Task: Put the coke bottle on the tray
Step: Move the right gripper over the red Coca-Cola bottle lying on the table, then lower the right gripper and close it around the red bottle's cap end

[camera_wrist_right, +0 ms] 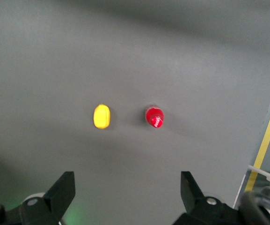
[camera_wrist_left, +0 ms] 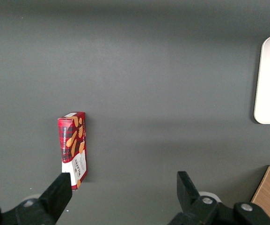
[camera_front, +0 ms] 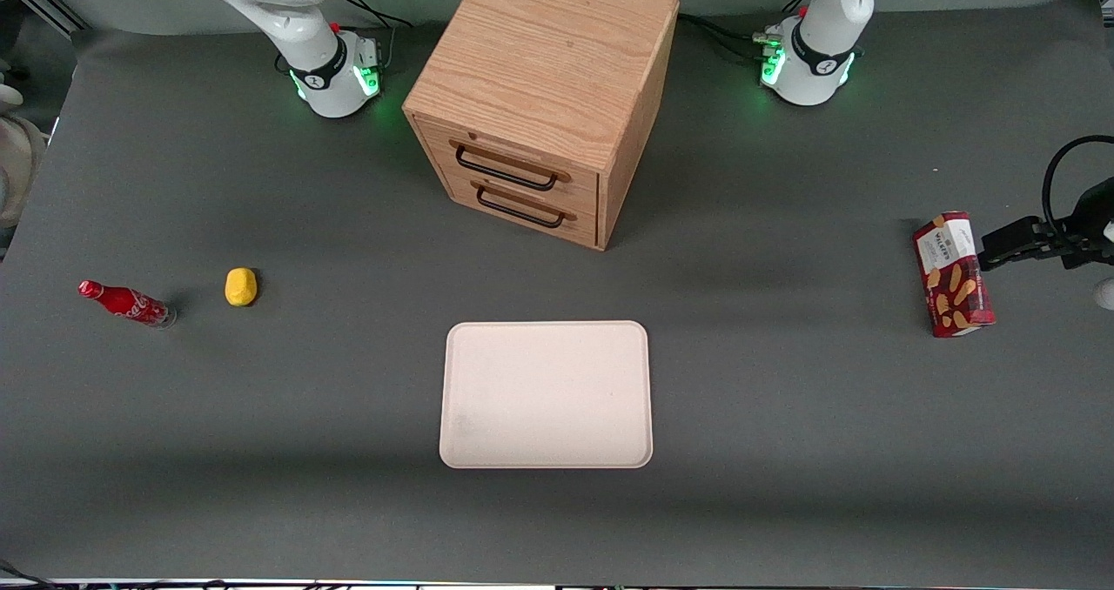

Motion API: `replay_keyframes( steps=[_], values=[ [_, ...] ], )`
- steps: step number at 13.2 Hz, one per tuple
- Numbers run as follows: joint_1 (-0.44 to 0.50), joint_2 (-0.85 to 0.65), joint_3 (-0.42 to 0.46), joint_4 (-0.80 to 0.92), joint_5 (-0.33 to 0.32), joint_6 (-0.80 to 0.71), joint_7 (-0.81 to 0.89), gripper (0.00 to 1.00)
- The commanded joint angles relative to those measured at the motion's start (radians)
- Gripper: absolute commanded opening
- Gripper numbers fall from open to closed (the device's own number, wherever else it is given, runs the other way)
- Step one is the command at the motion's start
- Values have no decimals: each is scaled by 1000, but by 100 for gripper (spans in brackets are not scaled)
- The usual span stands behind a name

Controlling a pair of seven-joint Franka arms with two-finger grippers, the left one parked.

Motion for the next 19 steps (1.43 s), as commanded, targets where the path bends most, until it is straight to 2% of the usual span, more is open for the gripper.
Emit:
replay_keyframes(
  steps=[1, 4, 8, 13, 16, 19],
  values=[
    [-29, 0, 6, -6, 9, 11, -53, 100],
    [-18, -19, -26, -85, 4, 89, -54, 100],
    [23, -79, -67, -326, 6, 298, -54, 100],
    [25, -65, -75, -511, 24, 545, -80, 100],
    [25, -33, -89, -608, 114, 677, -152, 100],
    [23, 38, -103, -622, 188, 737, -215, 100]
  ],
)
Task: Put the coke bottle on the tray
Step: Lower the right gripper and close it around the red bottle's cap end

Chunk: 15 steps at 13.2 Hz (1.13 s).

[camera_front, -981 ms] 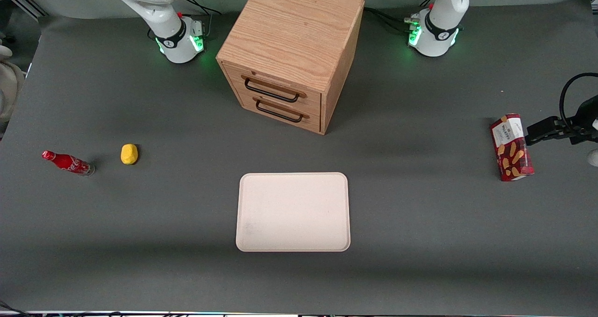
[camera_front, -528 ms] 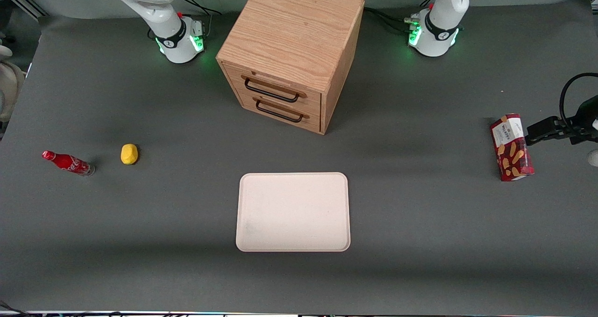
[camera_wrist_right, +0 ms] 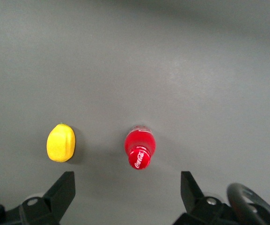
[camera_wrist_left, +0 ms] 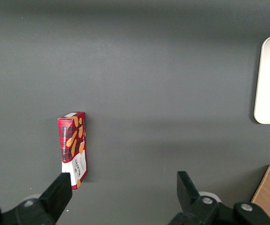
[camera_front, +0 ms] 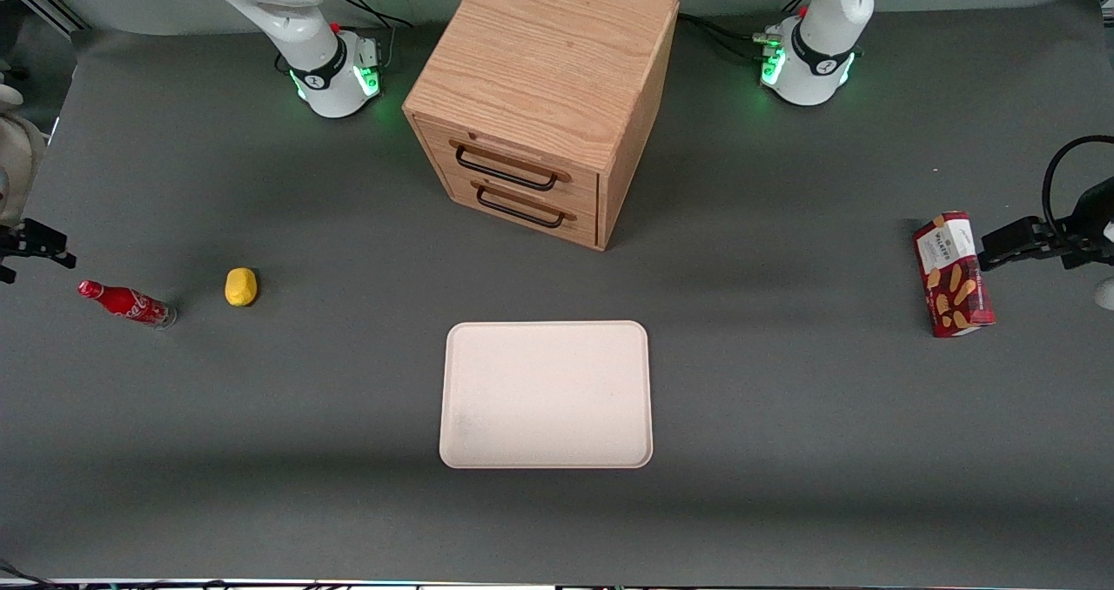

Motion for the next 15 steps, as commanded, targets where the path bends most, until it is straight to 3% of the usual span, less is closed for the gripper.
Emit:
replay_keyframes(
  steps=[1, 3, 15],
  values=[
    [17, 57, -28, -9, 84, 59, -86, 100],
    [17, 95, -31, -11, 118, 87, -117, 100],
    [15, 137, -34, -45, 135, 155, -114, 97]
  ],
)
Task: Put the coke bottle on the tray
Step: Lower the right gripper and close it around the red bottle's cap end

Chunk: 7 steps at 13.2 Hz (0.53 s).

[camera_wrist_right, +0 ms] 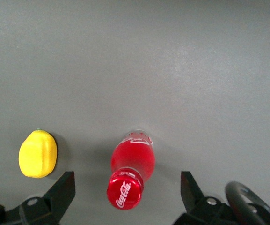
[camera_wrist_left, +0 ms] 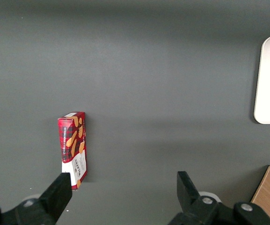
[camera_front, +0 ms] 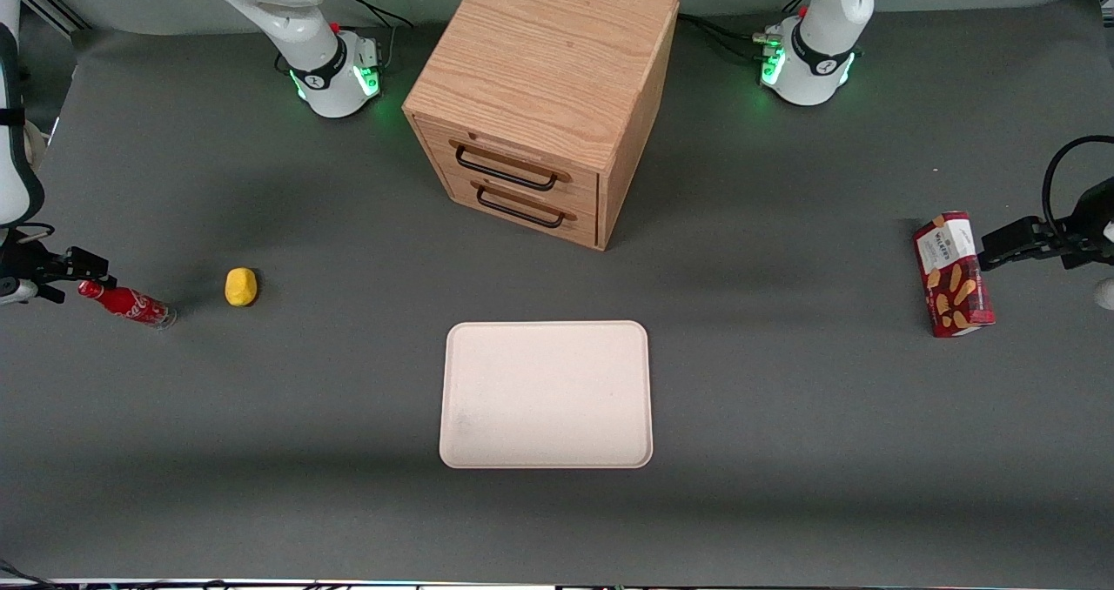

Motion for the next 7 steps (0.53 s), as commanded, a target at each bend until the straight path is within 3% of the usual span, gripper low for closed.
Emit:
replay_keyframes(
  steps=[1, 3, 5, 7],
  values=[
    [15, -3, -16, -25, 34, 36, -36, 86],
    [15, -5, -16, -25, 34, 35, -38, 60],
    [15, -8, -16, -23, 34, 30, -38, 42],
    [17, -12, -16, -23, 33, 25, -39, 31]
  ],
)
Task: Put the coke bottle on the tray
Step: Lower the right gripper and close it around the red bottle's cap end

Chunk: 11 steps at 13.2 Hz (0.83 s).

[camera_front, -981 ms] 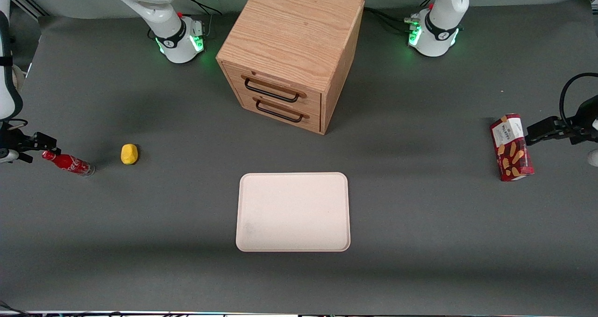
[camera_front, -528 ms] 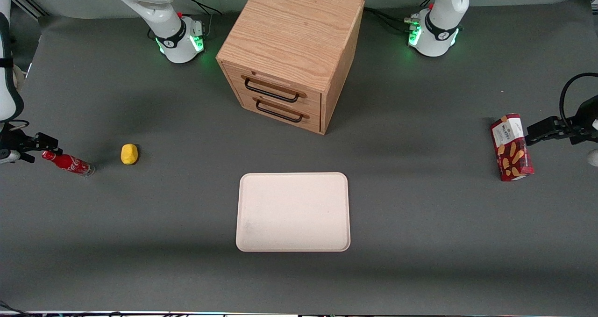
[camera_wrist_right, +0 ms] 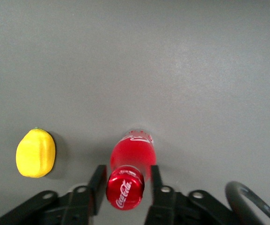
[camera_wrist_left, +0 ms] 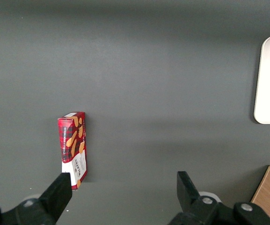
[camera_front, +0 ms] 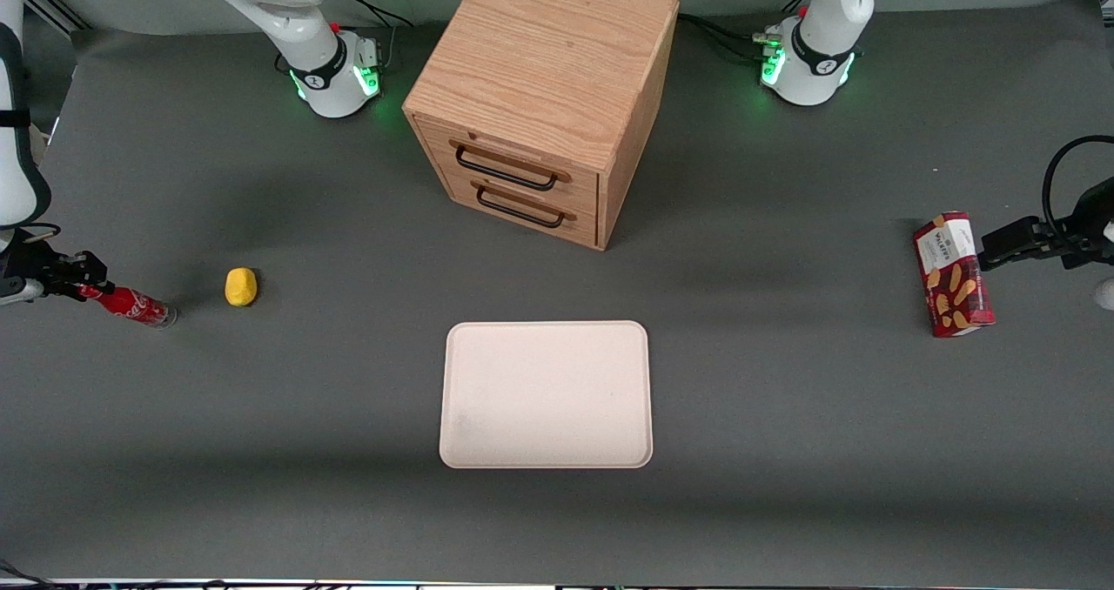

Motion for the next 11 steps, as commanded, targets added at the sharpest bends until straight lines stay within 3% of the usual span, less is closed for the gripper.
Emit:
replay_keyframes(
  steps=[1, 5, 11],
  values=[
    [17, -14, -15, -9, 32, 8, -40, 24],
    [17, -57, -12, 51, 15, -87, -28, 17],
    [43, -97, -14, 394, -112, -552, 47, 16]
  ],
)
